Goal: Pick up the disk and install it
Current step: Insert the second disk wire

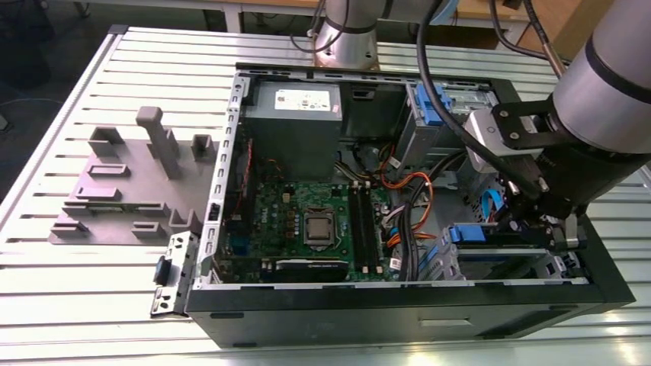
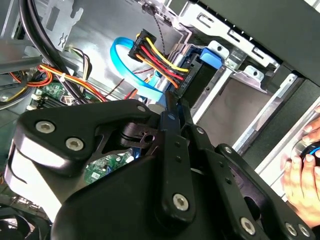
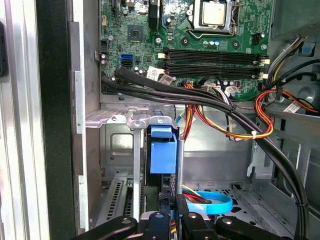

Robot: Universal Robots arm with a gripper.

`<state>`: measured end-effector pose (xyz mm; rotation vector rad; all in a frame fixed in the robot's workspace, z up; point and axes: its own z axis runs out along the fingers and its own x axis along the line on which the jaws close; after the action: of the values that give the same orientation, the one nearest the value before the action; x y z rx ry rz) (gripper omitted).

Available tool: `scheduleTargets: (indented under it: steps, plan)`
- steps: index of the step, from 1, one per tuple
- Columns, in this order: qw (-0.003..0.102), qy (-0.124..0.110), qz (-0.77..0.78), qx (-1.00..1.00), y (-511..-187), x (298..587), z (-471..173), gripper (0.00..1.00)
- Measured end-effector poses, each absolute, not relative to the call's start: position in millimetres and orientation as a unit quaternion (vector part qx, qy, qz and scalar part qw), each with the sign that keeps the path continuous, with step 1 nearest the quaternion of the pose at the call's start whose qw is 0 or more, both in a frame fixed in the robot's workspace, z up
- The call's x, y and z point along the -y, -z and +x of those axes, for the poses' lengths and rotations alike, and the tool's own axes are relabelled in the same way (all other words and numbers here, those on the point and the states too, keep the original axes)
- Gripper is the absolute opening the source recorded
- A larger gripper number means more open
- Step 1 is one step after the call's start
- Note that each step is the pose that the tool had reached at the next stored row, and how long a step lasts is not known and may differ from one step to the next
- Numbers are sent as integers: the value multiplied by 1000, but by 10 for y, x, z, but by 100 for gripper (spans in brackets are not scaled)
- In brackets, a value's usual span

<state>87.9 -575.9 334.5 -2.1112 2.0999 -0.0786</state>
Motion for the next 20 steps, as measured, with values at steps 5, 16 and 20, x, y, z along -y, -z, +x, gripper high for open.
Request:
scheduleTargets:
  steps: [5, 16, 20]
  plan:
    - [81, 26, -706, -703, -3335, 5763, 879, 16]
    - [81, 27, -706, -703, -3279, 5771, 879, 16]
    - [81, 26, -706, -703, -3276, 5772, 879, 16]
